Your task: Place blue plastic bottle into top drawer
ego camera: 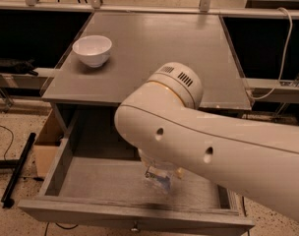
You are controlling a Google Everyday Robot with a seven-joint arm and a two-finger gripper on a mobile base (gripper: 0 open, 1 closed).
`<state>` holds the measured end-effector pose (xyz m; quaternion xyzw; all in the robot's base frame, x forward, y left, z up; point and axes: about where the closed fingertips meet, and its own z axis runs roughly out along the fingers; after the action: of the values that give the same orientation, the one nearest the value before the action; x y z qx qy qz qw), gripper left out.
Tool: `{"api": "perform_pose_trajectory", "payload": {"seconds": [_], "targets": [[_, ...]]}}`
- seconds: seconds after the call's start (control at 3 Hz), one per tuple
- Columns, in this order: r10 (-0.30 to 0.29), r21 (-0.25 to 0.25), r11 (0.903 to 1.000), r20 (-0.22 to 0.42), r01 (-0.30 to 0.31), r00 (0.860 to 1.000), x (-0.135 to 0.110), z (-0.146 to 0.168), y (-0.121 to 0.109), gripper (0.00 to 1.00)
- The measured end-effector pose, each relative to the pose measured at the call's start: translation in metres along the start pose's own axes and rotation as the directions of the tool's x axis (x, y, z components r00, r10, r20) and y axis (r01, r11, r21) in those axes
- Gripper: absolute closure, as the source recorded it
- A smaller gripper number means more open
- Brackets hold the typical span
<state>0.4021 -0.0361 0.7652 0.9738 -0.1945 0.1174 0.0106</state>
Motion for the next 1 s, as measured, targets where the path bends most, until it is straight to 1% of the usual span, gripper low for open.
{"api": "perform_pose_trajectory", "payload": {"seconds": [0.33, 0.67, 1.0], "targets": [[-0.019, 0.023, 0.9996, 0.015, 0.018, 1.000, 0.001, 0.012, 0.004, 1.00], [-0.091, 0.079, 0.9929, 0.018, 0.089, 0.996, 0.000, 0.019, -0.001, 1.00], [-0.214, 0.122, 0.9693, -0.008, 0.214, 0.977, 0.005, 0.021, -0.012, 1.00]]}}
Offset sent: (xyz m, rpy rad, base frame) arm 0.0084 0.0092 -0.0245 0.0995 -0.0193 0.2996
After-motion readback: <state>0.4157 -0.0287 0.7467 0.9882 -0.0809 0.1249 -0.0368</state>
